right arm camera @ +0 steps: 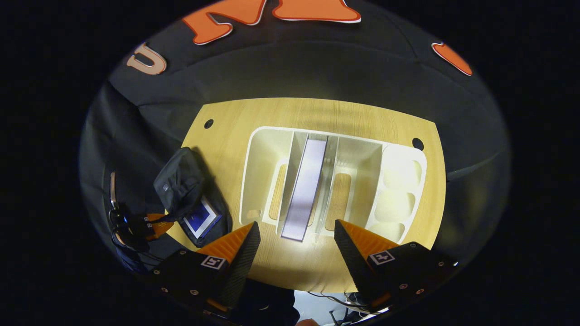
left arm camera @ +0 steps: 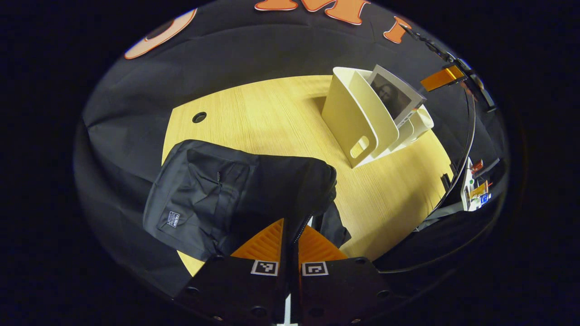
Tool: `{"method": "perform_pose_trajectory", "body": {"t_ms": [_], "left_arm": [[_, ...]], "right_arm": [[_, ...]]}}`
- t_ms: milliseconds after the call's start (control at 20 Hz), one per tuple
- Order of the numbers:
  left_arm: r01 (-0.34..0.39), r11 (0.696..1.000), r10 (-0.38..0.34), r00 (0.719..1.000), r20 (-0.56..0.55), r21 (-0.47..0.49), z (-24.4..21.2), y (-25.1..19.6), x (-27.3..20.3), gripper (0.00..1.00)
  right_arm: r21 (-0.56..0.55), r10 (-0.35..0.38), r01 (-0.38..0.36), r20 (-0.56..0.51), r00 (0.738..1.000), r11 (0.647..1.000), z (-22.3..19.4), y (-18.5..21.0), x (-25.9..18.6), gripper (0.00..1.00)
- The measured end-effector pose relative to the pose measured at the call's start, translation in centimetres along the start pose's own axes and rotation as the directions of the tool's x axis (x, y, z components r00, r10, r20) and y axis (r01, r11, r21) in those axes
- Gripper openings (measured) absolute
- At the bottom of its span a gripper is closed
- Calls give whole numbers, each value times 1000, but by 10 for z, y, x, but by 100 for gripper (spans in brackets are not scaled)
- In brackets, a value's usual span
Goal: Open the schoolbag, grab two books from the bookshelf and put them into the schoolbag.
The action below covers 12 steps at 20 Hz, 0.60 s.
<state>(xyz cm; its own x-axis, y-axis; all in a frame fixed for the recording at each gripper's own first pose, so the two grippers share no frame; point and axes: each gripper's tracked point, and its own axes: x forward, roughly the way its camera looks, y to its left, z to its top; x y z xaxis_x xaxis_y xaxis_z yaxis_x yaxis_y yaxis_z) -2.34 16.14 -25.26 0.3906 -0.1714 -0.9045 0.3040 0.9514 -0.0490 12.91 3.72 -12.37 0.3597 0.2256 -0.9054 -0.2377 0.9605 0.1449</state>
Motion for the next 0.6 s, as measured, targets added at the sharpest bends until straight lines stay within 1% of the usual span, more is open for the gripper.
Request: {"method": "perform_pose_trajectory", "body": {"t_ms": [250, 500, 550, 600], "left_arm": [[-9, 999, 9, 1000, -9, -36, -3, -2, 3, 5], [-21, 999, 20, 1000, -19, -44, -2, -2, 4, 5], [-23, 999, 23, 1000, -20, -45, -1, -2, 5, 5], [-25, 999, 25, 999, -22, -45, -1, -3, 5, 5]], "right_arm": [[5, -24, 24, -54, 998, 1000, 12, -8, 33, 99], [3, -41, 41, -90, 995, 999, 18, -6, 61, 99], [6, -45, 45, -94, 995, 999, 17, -5, 66, 98], [5, -52, 52, -99, 994, 999, 20, -6, 68, 94]]}}
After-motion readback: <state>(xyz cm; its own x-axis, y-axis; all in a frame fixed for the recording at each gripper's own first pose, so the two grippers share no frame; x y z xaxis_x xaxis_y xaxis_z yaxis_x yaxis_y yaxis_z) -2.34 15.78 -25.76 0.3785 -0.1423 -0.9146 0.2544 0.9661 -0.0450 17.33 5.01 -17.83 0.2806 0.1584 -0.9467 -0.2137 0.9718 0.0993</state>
